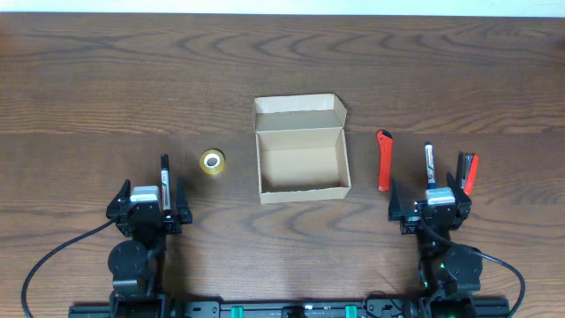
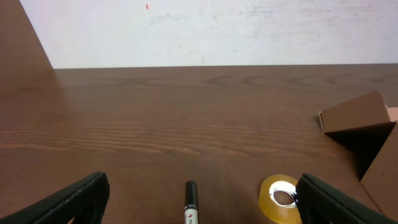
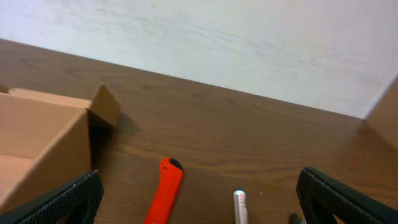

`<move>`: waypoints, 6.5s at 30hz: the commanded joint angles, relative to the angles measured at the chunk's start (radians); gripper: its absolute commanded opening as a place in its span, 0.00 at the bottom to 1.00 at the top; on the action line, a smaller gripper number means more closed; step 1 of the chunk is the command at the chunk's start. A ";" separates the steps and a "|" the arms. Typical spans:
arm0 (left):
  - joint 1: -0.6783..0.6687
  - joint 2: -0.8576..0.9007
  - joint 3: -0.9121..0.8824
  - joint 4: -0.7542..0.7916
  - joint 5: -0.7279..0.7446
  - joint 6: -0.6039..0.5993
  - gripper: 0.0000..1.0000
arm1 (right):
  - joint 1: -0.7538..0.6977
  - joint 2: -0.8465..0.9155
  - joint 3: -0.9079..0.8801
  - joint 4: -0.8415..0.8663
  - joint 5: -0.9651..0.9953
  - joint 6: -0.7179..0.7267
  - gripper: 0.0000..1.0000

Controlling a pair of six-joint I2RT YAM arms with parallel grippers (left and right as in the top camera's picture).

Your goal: Pack container

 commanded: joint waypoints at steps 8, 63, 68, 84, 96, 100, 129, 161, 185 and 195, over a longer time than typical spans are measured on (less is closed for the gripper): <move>-0.004 0.000 -0.014 -0.050 0.003 -0.008 0.95 | -0.030 0.015 0.047 0.045 -0.040 0.413 0.99; -0.004 0.000 -0.014 -0.050 0.000 -0.008 0.95 | -0.051 1.835 1.384 -1.027 -0.139 0.230 0.99; -0.004 0.000 -0.014 -0.050 0.000 -0.008 0.95 | -0.032 1.878 1.383 -0.988 -0.140 0.238 0.99; -0.004 0.000 -0.014 -0.050 0.000 -0.008 0.96 | -0.032 2.033 1.383 -0.914 -0.131 0.265 0.98; -0.004 0.000 -0.014 -0.050 0.000 -0.009 0.95 | -0.045 2.050 1.383 -0.896 -0.038 0.343 0.98; -0.004 0.000 -0.014 -0.050 0.000 -0.009 0.95 | -0.055 2.050 1.383 -0.894 -0.034 0.343 0.98; -0.004 0.000 -0.014 -0.050 0.000 -0.009 0.95 | -0.054 2.097 1.383 -0.874 -0.062 0.342 0.22; -0.004 0.000 -0.014 -0.050 0.000 -0.039 0.95 | 0.024 1.636 1.485 -0.719 -0.592 -0.003 0.01; -0.004 0.000 -0.014 -0.049 0.004 -0.042 0.96 | 0.430 1.636 1.484 -1.038 -0.285 -1.036 0.01; -0.004 0.000 -0.014 -0.049 0.007 -0.042 0.95 | 0.431 1.843 1.484 -0.981 -0.267 -1.015 0.01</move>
